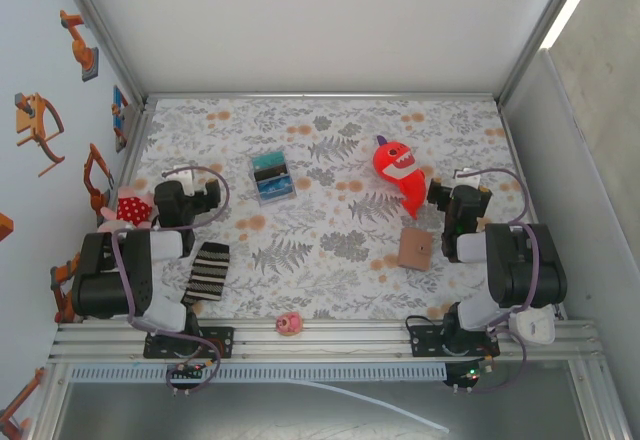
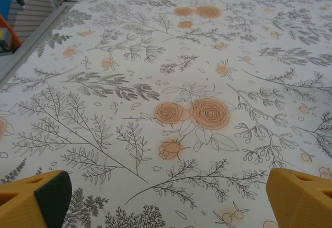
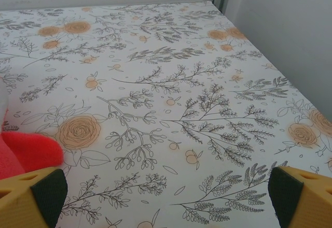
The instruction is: Take the credit cards out of the card holder
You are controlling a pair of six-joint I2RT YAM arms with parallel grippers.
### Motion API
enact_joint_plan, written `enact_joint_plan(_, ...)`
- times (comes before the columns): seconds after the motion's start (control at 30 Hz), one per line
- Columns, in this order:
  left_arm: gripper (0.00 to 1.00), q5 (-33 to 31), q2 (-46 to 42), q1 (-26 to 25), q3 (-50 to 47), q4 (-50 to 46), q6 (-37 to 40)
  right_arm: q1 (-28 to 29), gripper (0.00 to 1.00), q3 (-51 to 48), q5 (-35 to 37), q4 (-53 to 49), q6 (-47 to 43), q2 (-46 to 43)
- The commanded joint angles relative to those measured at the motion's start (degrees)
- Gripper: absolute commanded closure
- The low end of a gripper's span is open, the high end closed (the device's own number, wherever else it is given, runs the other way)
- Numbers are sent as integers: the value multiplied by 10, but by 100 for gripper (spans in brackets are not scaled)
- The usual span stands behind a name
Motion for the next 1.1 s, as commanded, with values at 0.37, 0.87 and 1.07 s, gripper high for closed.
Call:
enact_joint_plan(0.37,3,-57,-205,-29,63,-199,-38,15,1,1,14,-9,-14,-32)
enact_joint_plan(0.87,3,-62,-319,-62,109,-328,-124,28,1,131,150,-452,75,-224)
enact_joint_plan(1.07,3,-48,-345,-66,97,-342,-171,37,1,182,143,-688,157,-287)
